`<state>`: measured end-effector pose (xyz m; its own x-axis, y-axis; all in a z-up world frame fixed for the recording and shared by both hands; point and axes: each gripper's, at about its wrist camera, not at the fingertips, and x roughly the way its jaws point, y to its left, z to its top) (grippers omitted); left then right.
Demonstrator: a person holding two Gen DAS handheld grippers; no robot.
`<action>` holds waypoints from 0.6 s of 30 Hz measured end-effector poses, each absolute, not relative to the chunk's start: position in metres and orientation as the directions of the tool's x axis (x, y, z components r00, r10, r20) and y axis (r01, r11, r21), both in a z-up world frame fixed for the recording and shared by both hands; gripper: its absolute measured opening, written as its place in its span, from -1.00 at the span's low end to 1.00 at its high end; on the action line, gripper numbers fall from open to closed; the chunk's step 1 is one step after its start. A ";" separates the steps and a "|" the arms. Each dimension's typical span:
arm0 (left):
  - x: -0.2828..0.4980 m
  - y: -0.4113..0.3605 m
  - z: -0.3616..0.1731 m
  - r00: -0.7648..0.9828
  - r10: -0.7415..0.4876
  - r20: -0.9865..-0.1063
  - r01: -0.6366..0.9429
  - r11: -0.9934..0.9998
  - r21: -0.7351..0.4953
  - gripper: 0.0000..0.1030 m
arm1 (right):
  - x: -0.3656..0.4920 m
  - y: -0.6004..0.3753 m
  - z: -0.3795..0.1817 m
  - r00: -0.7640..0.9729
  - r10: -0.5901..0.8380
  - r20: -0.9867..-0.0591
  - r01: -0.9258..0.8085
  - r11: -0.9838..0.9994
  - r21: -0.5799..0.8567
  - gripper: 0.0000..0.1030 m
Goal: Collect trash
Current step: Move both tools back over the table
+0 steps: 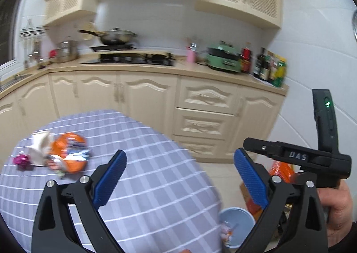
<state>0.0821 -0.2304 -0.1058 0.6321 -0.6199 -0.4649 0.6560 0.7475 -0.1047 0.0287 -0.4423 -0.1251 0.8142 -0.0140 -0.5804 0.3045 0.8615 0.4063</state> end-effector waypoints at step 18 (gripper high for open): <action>0.171 0.008 -0.139 0.830 -0.211 -0.516 0.164 0.977 -0.136 0.85 | 0.178 -0.252 -0.126 0.749 0.218 -0.625 -0.026 0.953 0.302 0.88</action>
<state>0.1714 0.0082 -0.1386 0.8299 -0.2113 -0.5163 0.1639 0.9770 -0.1365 0.1782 -0.2517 -0.1258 0.7493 0.2183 -0.6253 -0.0255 0.9529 0.3021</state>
